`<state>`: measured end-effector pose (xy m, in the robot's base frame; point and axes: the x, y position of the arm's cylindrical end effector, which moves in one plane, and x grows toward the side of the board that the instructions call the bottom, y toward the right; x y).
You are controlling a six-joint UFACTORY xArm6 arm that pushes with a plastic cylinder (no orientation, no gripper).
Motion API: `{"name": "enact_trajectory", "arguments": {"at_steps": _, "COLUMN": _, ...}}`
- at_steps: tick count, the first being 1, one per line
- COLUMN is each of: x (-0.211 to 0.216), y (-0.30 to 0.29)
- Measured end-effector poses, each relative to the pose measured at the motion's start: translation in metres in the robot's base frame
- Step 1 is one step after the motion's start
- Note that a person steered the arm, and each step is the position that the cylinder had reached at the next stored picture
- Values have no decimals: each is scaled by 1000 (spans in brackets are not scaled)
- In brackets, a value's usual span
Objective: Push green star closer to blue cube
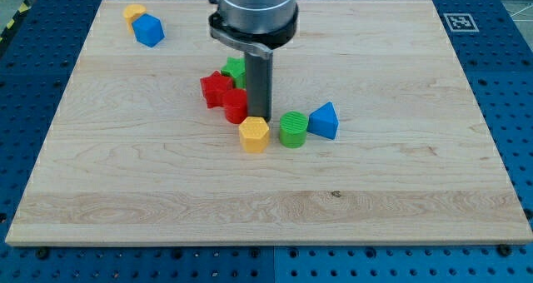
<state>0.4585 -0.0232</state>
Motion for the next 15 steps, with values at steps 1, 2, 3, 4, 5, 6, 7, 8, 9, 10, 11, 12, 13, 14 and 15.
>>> {"name": "enact_trajectory", "arguments": {"at_steps": 1, "x": 0, "y": -20}}
{"name": "enact_trajectory", "arguments": {"at_steps": 2, "x": -5, "y": -22}}
{"name": "enact_trajectory", "arguments": {"at_steps": 3, "x": -4, "y": -12}}
{"name": "enact_trajectory", "arguments": {"at_steps": 4, "x": 3, "y": 7}}
{"name": "enact_trajectory", "arguments": {"at_steps": 5, "x": -1, "y": 4}}
{"name": "enact_trajectory", "arguments": {"at_steps": 6, "x": -25, "y": -13}}
{"name": "enact_trajectory", "arguments": {"at_steps": 7, "x": -56, "y": -27}}
{"name": "enact_trajectory", "arguments": {"at_steps": 8, "x": -75, "y": -45}}
{"name": "enact_trajectory", "arguments": {"at_steps": 9, "x": -61, "y": -44}}
{"name": "enact_trajectory", "arguments": {"at_steps": 10, "x": -38, "y": -17}}
{"name": "enact_trajectory", "arguments": {"at_steps": 11, "x": -61, "y": -12}}
{"name": "enact_trajectory", "arguments": {"at_steps": 12, "x": -113, "y": -13}}
{"name": "enact_trajectory", "arguments": {"at_steps": 13, "x": -123, "y": -29}}
{"name": "enact_trajectory", "arguments": {"at_steps": 14, "x": -123, "y": -60}}
{"name": "enact_trajectory", "arguments": {"at_steps": 15, "x": -125, "y": -92}}
